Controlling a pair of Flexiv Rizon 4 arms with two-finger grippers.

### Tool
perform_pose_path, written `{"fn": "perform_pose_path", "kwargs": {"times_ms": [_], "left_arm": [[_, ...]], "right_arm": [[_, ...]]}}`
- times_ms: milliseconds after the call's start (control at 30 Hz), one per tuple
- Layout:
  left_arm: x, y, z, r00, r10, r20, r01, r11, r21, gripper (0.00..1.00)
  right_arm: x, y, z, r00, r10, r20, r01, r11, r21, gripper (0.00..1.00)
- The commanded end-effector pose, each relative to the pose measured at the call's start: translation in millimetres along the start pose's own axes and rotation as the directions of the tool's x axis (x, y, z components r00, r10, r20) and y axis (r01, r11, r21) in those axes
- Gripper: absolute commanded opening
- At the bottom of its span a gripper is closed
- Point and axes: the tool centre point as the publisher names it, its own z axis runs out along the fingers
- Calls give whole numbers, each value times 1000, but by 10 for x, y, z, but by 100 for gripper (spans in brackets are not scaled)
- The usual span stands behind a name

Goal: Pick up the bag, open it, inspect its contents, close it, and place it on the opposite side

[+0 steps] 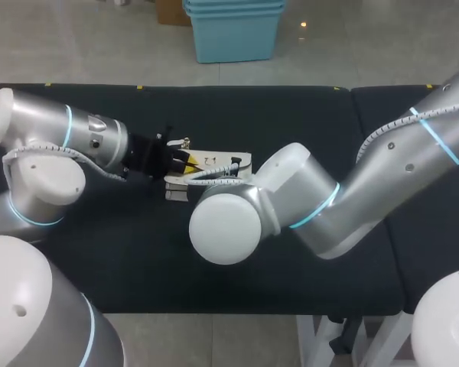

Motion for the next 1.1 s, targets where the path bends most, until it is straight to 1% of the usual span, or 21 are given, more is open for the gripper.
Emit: {"fn": "perform_pose_path", "kwargs": {"times_ms": [33, 267, 400, 667, 900, 1000, 1100], "left_arm": [[78, -7, -5, 998, 22, 57, -23, 1000, 8, 0], [99, 52, 3, 997, 58, 42, -58, 998, -14, 0], [104, 92, 3, 996, 63, 57, -62, 998, -26, 0], [8, 162, 55, 996, 67, 63, -62, 996, -70, 0], [-15, 108, 147, 995, 80, 52, -77, 996, -52, 0], [-12, 107, 139, 995, 83, 50, -81, 995, -50, 0], [10, 152, 91, 996, 74, 54, -71, 996, -61, 0]], "right_arm": [[24, 7, 23, 1000, 1, 3, -1, 1000, 1, 0], [24, 7, 23, 1000, 1, 3, -1, 1000, 1, 0], [24, 7, 23, 1000, 1, 3, -1, 1000, 1, 0], [24, 7, 23, 1000, 1, 3, -1, 1000, 1, 0], [24, 7, 23, 1000, 1, 3, -1, 1000, 1, 0], [24, 7, 23, 1000, 1, 3, -1, 1000, 1, 0], [24, 7, 23, 1000, 1, 3, -1, 1000, 1, 0]]}}
